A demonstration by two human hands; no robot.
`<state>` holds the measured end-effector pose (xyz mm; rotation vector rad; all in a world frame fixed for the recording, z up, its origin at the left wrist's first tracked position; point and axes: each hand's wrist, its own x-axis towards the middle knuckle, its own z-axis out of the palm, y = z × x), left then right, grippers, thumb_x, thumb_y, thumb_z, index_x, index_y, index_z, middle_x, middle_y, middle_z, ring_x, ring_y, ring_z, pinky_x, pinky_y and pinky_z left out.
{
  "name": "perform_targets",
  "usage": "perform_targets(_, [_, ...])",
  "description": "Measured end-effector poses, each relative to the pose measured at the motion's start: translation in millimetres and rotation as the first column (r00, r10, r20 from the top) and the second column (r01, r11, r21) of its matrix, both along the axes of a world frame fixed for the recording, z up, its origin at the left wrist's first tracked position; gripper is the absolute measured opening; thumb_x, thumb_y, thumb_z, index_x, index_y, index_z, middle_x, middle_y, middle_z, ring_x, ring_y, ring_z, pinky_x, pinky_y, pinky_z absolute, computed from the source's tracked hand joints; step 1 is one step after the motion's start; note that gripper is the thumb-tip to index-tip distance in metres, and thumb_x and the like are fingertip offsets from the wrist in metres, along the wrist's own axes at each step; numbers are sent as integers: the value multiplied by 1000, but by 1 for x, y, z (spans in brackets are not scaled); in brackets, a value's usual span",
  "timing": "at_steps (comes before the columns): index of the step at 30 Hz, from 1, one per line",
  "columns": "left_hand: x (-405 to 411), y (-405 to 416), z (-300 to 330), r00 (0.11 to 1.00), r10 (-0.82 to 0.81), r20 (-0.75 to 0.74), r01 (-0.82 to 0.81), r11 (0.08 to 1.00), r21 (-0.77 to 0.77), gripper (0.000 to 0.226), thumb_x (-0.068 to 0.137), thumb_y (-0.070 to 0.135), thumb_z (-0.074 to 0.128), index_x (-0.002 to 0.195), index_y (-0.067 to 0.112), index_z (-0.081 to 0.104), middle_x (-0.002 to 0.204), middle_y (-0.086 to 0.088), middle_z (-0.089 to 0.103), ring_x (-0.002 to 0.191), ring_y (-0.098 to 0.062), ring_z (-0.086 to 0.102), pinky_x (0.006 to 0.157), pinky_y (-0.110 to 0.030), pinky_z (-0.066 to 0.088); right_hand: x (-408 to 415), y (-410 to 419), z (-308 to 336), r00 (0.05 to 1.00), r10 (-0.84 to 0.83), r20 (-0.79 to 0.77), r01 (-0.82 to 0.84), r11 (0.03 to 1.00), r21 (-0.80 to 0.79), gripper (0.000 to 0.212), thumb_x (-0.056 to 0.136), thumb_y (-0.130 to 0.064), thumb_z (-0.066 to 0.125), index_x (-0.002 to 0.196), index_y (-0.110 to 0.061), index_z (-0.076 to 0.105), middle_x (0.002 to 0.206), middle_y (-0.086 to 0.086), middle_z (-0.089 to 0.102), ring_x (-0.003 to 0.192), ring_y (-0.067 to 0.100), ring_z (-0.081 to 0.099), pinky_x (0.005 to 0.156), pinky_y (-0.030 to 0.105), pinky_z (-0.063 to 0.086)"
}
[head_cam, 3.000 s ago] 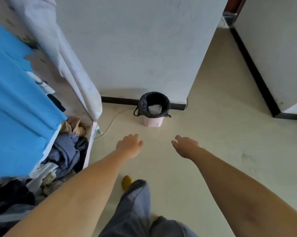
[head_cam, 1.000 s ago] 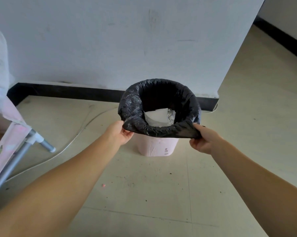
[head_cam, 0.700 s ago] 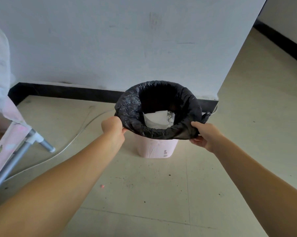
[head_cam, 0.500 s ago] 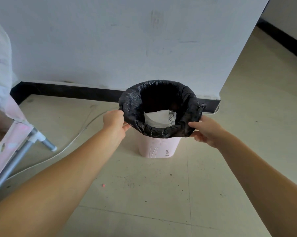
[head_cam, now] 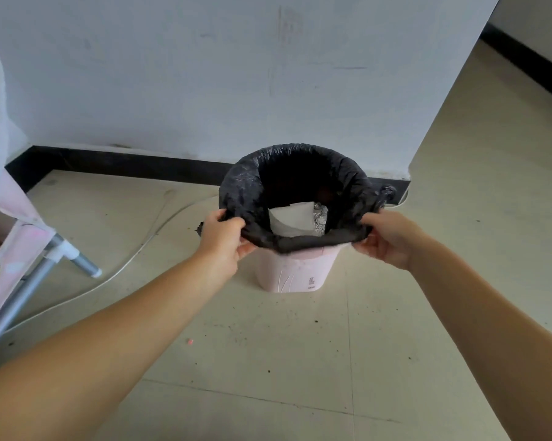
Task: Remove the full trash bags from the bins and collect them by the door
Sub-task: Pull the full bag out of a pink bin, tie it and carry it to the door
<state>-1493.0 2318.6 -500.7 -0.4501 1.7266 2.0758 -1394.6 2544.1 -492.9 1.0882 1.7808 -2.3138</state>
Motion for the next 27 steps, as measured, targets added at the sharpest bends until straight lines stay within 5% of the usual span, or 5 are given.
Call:
perform_targets(3, [-15,-8,10,988,152,10,-152,982,113,19,92,-1,46,106,6,57,87,-11,63,70,-18,64,46,-24,55,-4,11,2,953,-287,-101,291,956,26,23,87,2,35,92,-9,54,74,7,53,46,12,56,45,25,54])
perform_targets(6, [-22,-3,15,899,-64,-434,-94,938,-335,22,89,4,48,91,19,65,81,-1,64,65,0,57,60,-18,51,-16,8,6,945,-282,-168,323,890,322,28,88,3,29,99,3,54,85,6,51,79,20,56,58,32,61])
perform_targets(13, [1,54,29,466,-528,-710,30,812,-583,20,88,6,50,84,20,64,68,14,55,58,3,50,58,-5,36,-49,-46,30,928,357,-103,-186,686,703,22,83,4,41,71,-10,52,81,3,48,85,28,52,86,50,46])
perform_targets(18, [1,58,30,556,-501,-663,224,859,-460,21,90,2,44,94,18,57,73,8,59,65,1,53,63,-4,39,-51,-50,23,783,620,-49,-516,691,506,50,74,-23,67,120,-18,48,106,3,62,102,18,60,93,36,50])
perform_targets(27, [-46,29,22,977,-214,-4,213,975,-60,18,94,23,52,93,5,53,85,-15,60,74,-24,62,57,-32,56,-52,-32,-2,945,217,-245,-32,806,591,44,83,7,38,68,-26,62,52,-19,60,51,-5,53,51,9,43])
